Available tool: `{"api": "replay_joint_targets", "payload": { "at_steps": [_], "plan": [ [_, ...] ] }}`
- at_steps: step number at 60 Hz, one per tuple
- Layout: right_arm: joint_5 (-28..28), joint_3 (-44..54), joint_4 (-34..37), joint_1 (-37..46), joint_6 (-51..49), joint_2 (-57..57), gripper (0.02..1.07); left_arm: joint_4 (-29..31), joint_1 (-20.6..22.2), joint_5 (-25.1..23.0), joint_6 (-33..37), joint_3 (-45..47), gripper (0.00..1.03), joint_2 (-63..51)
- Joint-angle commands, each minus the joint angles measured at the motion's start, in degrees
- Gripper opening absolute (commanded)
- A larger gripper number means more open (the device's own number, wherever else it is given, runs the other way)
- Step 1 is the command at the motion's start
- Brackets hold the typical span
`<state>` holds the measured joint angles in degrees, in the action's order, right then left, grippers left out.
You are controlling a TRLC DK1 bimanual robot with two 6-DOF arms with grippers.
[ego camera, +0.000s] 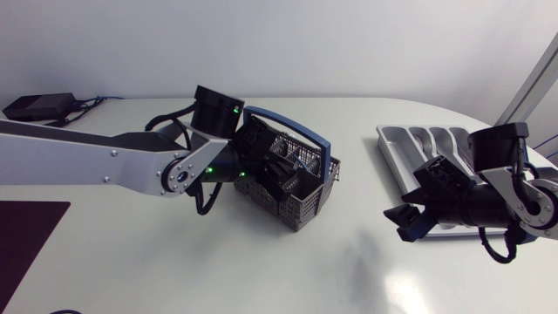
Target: Unload the cutlery basket into the drawer organizer.
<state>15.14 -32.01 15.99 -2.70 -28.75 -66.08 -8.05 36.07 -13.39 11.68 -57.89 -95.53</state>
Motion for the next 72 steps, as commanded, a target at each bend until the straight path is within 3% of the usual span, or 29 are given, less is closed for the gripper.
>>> {"api": "replay_joint_targets", "payload": {
  "at_steps": [1,13,26,53,72],
  "plan": [
    [-0.28,1.34,-0.78,-0.46,-0.51,-1.15,0.75,-0.82,0.14,0.2,0.71,-2.05,0.5,-2.65],
    [-0.28,1.16,-1.22,-0.46,-0.51,-2.03,0.75,-3.72,0.31,1.7,0.71,-3.02,0.42,-4.67],
    [-0.28,1.34,-1.84,-0.46,-0.51,-2.82,0.75,-4.6,0.49,2.23,0.62,-4.07,0.42,-6.34],
    [-0.28,1.6,-1.93,-0.46,-0.6,-2.73,0.75,-7.77,2.42,5.48,0.8,-4.34,0.21,-8.27],
    [-0.72,1.34,-1.93,-0.46,-0.69,-2.82,0.75,-7.15,2.07,5.39,0.97,-2.05,0.2,-6.34]
  ]
}}
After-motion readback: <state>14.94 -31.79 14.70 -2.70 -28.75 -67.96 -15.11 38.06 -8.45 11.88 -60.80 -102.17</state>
